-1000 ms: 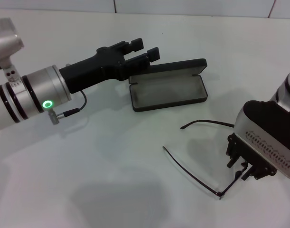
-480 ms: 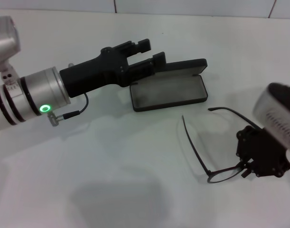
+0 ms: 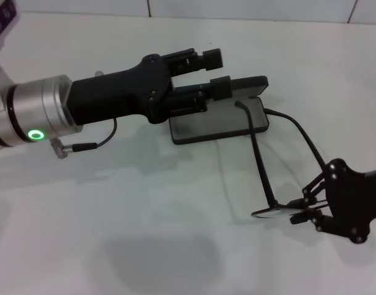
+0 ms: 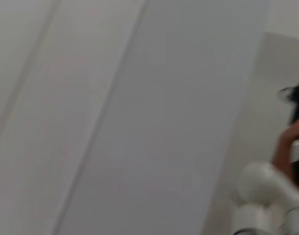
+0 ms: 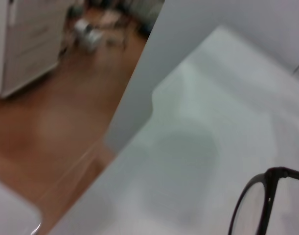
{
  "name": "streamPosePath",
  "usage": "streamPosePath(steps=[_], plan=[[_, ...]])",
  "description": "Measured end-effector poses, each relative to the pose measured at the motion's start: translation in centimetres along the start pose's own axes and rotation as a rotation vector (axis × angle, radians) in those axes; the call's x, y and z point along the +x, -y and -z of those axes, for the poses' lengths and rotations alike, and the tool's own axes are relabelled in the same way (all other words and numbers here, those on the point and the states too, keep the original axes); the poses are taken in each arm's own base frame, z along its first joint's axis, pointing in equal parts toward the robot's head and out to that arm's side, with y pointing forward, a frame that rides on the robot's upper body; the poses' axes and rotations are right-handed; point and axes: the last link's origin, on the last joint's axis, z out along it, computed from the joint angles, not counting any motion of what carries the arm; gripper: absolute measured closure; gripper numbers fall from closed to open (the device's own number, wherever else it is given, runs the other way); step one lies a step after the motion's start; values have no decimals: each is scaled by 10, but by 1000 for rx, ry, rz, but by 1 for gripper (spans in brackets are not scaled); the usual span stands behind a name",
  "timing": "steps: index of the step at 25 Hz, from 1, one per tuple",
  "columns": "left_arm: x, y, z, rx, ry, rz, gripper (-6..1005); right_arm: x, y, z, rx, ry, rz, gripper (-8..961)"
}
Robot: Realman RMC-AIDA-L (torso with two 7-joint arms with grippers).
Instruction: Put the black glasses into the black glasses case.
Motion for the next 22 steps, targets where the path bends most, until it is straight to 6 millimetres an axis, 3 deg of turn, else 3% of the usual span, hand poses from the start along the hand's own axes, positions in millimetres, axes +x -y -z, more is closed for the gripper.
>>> streamPosePath(steps=[4,9,22], plan=[[7,-3,-8,-72,18,11,301,5,-22,-3,214,145,35,853],[12,-6,-20,-139,49,27,302,11,-34,-4,385,255,33,852],[18,-9,-56,-249,69,-87,303,9,-36,-5,413,346,-107,853]])
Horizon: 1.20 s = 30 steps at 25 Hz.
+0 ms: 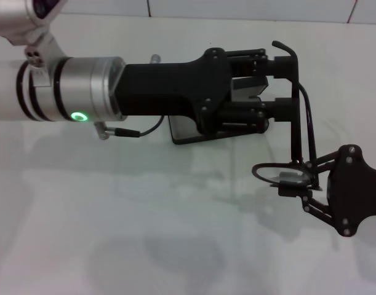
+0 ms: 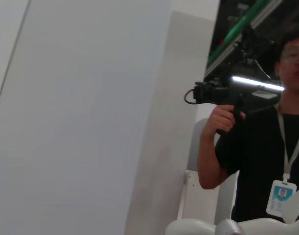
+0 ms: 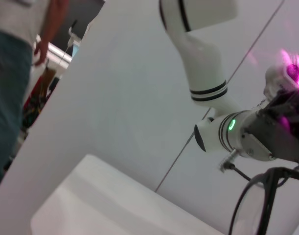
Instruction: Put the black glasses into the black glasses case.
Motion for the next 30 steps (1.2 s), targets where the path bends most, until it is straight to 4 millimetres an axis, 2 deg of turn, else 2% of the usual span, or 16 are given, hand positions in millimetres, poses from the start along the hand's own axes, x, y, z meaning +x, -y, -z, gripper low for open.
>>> streamPosePath(steps=[8,18,24,27,30], plan=[[-11,3,-18,-11,64,-4,304,-6,3,-3,-41,41,-124,852],[-16,15,-24,31,163,179,305,-9,6,-3,-44,47,-92,853],[-16,15,-32,1,217,209,305,-9,6,-3,-42,48,-59,852],[-13,16,-29,6,190,205,305,-10,3,4,-41,40,-33,852],[-10,17,-19,33,167,207,304,-17,-2,21,-19,83,15,852]])
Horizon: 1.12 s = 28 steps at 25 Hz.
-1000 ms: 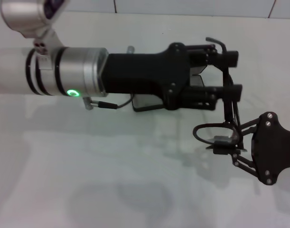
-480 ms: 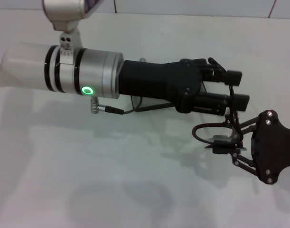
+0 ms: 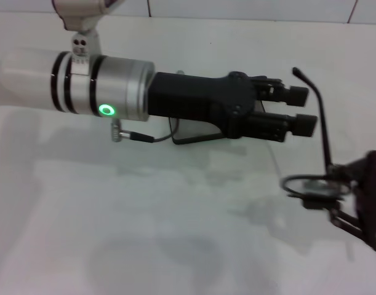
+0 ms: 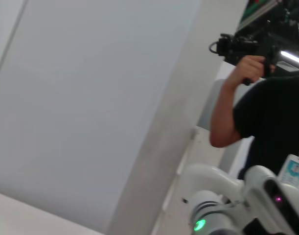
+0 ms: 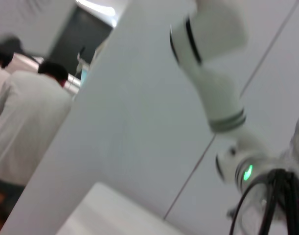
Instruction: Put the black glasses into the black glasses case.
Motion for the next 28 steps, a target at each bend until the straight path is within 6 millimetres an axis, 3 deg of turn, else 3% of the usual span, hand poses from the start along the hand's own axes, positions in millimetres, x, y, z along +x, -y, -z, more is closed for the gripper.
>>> streamPosePath(steps=[4,7,12,21,28], plan=[[-4,5,12,61,2,14,304,-23,-15,23,9,164,89,852],[-12,13,14,129,21,13,304,-31,-24,27,3,249,132,853],[-18,17,0,150,23,-25,304,-25,-25,10,-31,313,81,852],[-12,21,-36,125,2,-148,303,0,-3,-27,-45,335,-151,849],[-13,17,-28,154,-111,-219,303,14,-5,-34,-44,236,-262,847]])
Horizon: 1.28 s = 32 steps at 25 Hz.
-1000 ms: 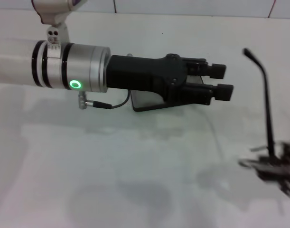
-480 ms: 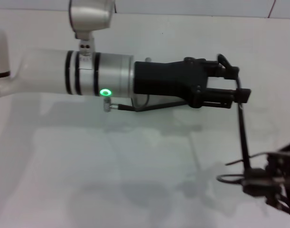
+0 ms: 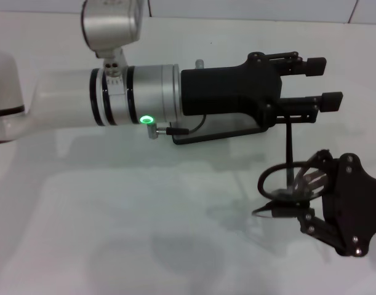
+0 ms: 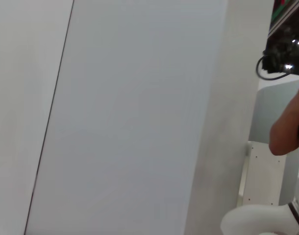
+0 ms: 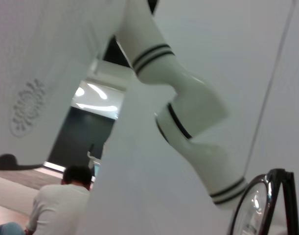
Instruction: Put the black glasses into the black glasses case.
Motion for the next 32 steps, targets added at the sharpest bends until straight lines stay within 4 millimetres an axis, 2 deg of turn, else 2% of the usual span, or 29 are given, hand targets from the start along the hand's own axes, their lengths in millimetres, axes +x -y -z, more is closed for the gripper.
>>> streamPosePath(steps=[6,14,17,22,23,26,32], plan=[[-3,-7,2,-21,-23,-58,303,10,8,6,85,-74,-57,845],[-6,-10,-3,-59,19,-71,303,12,9,7,91,-89,-73,842],[-6,-6,0,-17,5,-87,302,13,8,8,78,-103,-75,842],[-4,14,20,177,-64,-114,302,19,12,11,72,-178,-53,840],[-3,18,26,208,-75,-117,302,25,21,13,80,-268,-7,840],[1,26,40,280,-107,-120,302,29,35,16,95,-387,46,839],[1,29,55,341,-135,-111,302,26,70,6,116,-581,153,837]])
